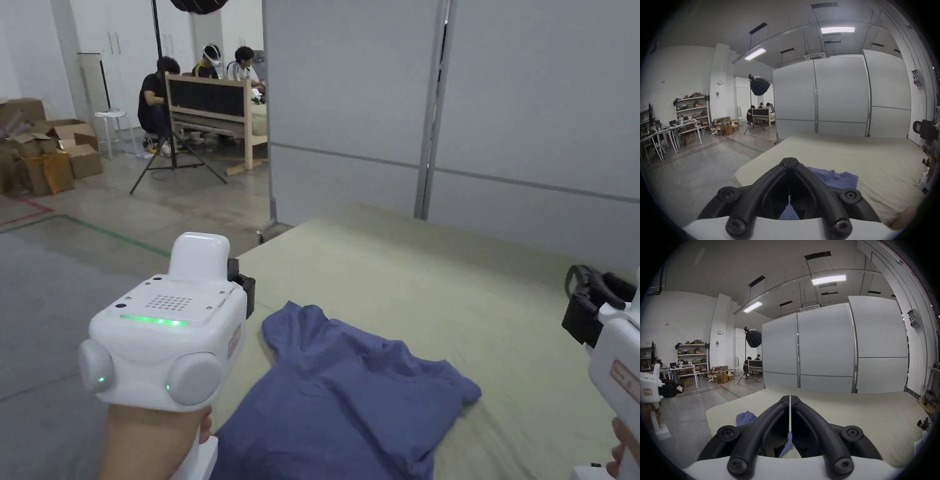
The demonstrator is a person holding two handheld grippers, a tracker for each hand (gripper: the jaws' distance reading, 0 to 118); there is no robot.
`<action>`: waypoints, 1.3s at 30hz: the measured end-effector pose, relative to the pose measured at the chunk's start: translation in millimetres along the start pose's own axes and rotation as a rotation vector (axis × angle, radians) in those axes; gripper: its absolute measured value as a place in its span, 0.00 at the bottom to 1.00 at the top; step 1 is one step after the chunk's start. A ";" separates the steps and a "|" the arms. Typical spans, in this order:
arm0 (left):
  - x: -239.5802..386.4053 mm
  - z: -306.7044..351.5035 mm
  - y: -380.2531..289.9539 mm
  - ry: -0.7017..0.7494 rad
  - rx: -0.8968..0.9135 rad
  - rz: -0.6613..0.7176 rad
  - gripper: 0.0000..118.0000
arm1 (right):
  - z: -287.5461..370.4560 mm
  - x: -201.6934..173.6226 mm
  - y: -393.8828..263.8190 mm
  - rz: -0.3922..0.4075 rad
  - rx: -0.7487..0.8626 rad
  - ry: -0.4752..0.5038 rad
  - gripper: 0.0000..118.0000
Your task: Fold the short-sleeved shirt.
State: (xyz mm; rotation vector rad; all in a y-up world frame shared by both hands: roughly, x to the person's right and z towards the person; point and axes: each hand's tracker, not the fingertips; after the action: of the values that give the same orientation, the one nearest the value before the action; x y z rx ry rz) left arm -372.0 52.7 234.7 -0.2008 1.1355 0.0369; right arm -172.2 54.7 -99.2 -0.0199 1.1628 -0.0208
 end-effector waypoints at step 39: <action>210.0 -229.6 -206.3 -0.211 -0.844 -0.124 0.68 | -51.3 77.1 -94.6 -0.058 -0.244 -0.018 0.04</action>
State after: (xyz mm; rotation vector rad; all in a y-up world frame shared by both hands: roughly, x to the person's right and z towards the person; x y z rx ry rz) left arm -461.8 -205.9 -19.1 -0.9924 0.8383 0.4208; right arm -189.3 -42.2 -187.8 -0.2692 1.1412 0.0702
